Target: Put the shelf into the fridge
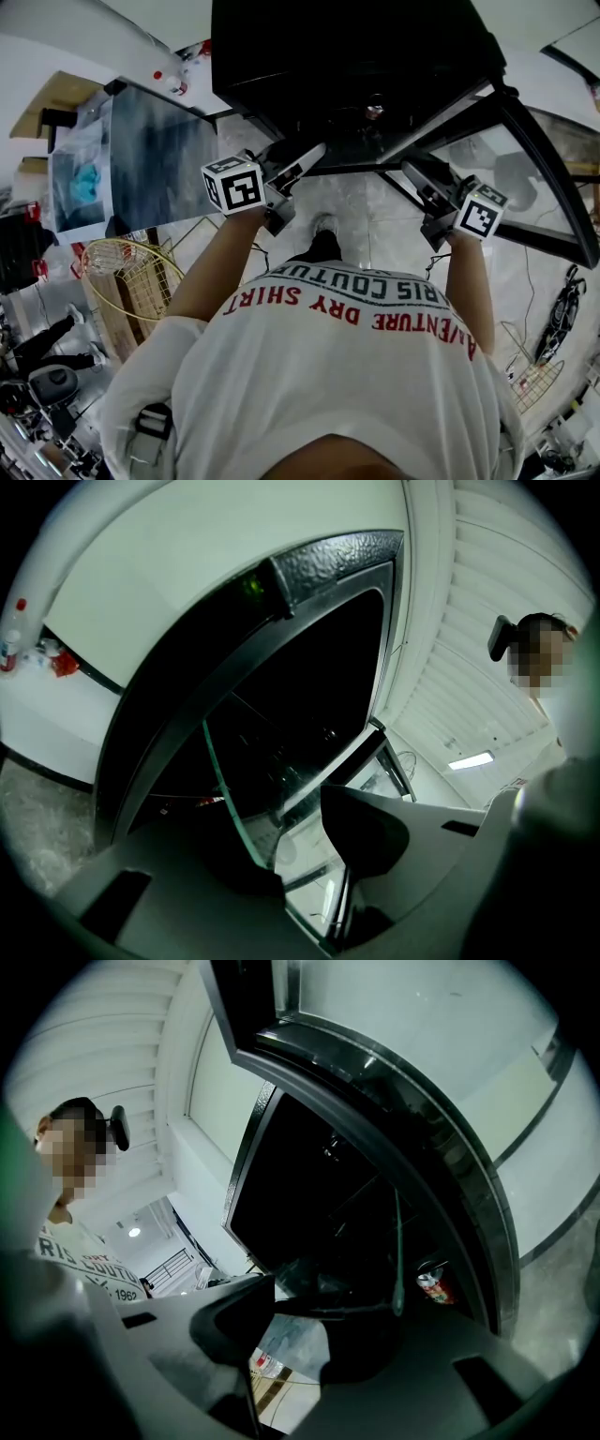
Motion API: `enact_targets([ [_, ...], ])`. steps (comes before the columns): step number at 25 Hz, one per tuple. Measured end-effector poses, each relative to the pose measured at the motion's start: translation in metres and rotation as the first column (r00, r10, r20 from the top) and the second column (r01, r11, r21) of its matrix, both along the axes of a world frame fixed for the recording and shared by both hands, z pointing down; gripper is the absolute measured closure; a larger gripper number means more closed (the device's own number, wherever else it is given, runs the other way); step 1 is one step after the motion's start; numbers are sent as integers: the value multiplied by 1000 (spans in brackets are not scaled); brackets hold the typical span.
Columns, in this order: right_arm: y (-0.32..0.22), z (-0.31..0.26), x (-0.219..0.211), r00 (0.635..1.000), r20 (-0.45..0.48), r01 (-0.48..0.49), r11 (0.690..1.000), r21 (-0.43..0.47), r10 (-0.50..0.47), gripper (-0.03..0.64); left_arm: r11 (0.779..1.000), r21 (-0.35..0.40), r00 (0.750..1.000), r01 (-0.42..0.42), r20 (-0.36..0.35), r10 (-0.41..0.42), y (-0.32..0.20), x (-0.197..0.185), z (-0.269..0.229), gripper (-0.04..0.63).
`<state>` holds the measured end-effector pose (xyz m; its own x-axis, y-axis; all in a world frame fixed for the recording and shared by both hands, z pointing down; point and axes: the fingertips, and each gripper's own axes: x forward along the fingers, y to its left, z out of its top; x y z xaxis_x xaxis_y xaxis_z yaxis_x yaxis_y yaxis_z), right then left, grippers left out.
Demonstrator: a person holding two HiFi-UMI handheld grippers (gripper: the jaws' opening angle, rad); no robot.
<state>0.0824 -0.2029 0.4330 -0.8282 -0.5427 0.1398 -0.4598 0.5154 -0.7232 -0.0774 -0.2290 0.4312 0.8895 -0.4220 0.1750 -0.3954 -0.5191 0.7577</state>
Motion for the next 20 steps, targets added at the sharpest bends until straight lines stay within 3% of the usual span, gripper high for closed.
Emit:
enact_targets([
  [8,-8,2,-3,999,25,-33,999,-15,33,468,999,14,999,40,6,-40,-11,-3,2,459],
  [15,-14,5,-2,997,53,-58,998,-22,59,482,998,26,997,64,52,-66,-15,-5,8,429],
  [20,-15,9,0,995,63,-79,996,-44,82,488,998,12,997,63,35,-63,-14,-6,8,416],
])
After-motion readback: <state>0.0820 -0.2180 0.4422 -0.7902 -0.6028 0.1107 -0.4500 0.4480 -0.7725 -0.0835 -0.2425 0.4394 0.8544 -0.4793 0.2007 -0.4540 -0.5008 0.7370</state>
